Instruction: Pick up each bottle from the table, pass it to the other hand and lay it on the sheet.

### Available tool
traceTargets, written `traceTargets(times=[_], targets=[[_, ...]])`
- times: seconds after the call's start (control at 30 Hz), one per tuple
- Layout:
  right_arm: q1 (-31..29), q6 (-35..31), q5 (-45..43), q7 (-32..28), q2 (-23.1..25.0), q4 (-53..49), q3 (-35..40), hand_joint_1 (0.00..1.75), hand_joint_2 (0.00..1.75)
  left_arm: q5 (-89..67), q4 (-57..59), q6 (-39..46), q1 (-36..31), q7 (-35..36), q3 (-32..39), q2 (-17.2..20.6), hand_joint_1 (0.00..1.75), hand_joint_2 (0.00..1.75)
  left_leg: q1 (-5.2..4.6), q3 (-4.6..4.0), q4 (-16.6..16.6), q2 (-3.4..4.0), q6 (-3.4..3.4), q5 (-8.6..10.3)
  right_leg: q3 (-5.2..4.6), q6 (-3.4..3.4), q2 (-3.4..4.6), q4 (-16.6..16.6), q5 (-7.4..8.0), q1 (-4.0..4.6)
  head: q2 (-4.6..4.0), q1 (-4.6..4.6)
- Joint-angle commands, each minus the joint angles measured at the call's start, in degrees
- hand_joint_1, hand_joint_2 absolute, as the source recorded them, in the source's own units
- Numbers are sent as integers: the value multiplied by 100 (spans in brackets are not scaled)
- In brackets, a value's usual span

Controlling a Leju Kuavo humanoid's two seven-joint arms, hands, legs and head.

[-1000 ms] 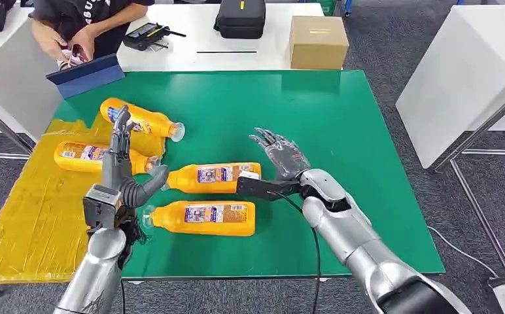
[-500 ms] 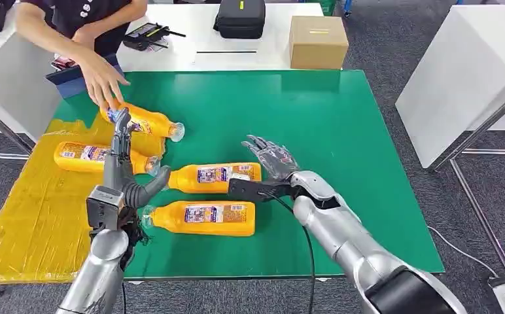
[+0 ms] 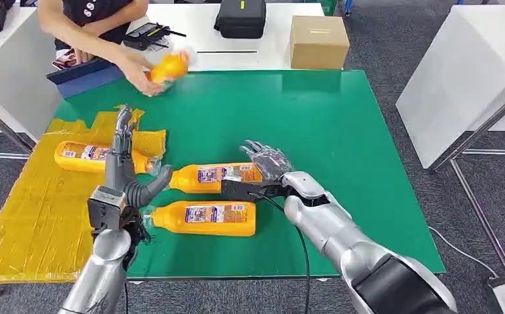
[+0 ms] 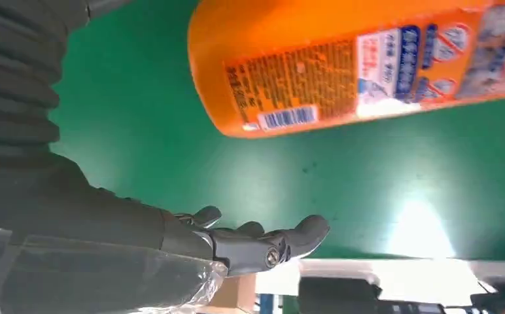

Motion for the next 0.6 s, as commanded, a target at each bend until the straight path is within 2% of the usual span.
traceTargets(times=[0.03, 0.33, 0.6], targets=[[-410, 55, 56, 150, 165, 821, 303, 0, 175, -6, -2, -6, -111, 42, -134, 27, 0, 175, -2, 11, 0, 3, -8, -6, 10, -3, -3, 2, -6, -2, 0, -2], [-378, 190, 59, 251, 254, 948, 290, 0, 175, 16, -181, -13, -133, 61, -129, 38, 0, 175, -1, 28, 2, 4, -13, -15, 24, -4, -7, 5, -16, -1, 0, -2], [-255, 260, 30, 78, 337, 1007, 271, 0, 175, 55, -376, -59, -35, 70, -227, 62, 0, 175, 1, 18, -2, -1, -8, -7, 16, -2, -9, -2, -8, 2, 0, -4]])
